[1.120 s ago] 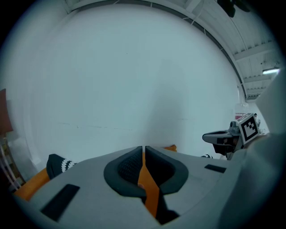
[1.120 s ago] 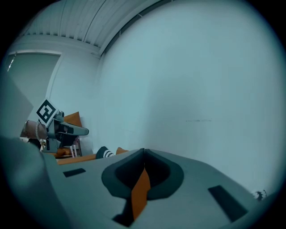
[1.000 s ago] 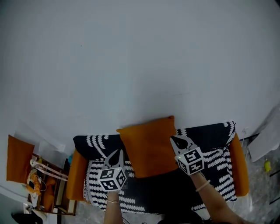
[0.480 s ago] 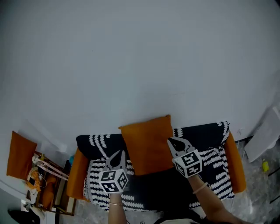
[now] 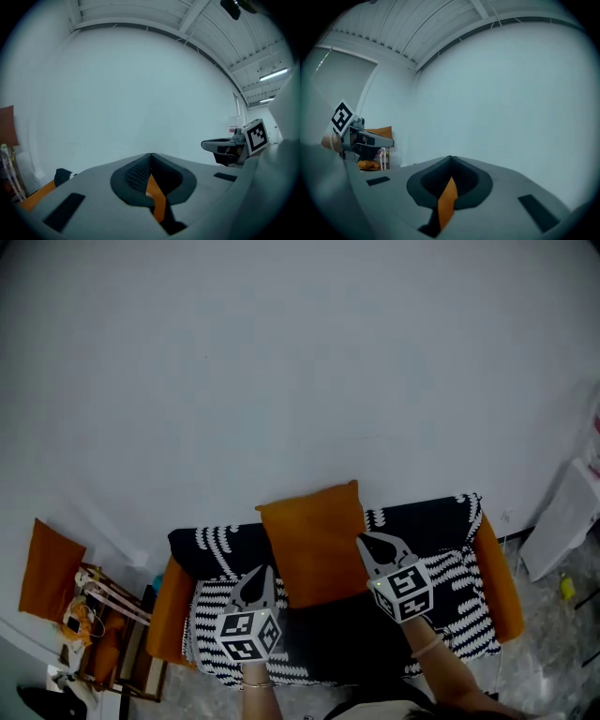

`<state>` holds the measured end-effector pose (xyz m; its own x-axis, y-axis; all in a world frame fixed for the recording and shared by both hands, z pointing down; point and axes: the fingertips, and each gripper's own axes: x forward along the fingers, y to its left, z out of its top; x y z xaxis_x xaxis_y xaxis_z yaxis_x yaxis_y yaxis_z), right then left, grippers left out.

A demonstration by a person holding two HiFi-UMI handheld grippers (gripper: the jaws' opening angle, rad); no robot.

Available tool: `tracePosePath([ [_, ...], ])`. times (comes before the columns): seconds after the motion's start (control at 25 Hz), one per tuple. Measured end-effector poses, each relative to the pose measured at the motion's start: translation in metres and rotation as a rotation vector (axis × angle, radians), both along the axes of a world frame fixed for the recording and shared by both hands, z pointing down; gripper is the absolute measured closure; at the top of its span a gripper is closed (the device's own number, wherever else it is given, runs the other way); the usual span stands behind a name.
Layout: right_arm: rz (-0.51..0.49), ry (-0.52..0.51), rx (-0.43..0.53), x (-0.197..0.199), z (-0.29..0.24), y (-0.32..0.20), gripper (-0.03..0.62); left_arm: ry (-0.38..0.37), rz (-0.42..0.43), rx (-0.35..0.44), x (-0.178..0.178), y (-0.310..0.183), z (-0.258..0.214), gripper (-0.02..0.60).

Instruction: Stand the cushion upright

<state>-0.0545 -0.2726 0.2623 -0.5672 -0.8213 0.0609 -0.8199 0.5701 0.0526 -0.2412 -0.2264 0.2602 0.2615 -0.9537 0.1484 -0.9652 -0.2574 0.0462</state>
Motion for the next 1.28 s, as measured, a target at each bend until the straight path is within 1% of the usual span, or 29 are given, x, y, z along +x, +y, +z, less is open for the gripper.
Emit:
tracePosePath([
  [0.24,0.002,-0.012,0.019,0.006,-0.015,0.047,0.586,0.016,0.023,0.029,0.015,0.044,-0.019,0.561],
  [0.52,0.012,-0.004,0.042,0.010,-0.030,0.090,0.586,-0.006,0.053,0.032,0.034,0.088,-0.029,0.561],
  [0.76,0.008,0.019,0.075,0.017,-0.039,0.112,0.586,-0.009,0.058,0.043,0.052,0.105,-0.032,0.561],
  [0.92,-0.009,0.018,0.077,0.024,-0.042,0.118,0.586,-0.005,0.057,0.057,0.065,0.108,-0.037,0.561],
  [1.28,-0.050,0.038,0.095,0.054,-0.057,0.139,0.586,0.001,0.025,0.080,0.101,0.126,-0.054,0.561],
])
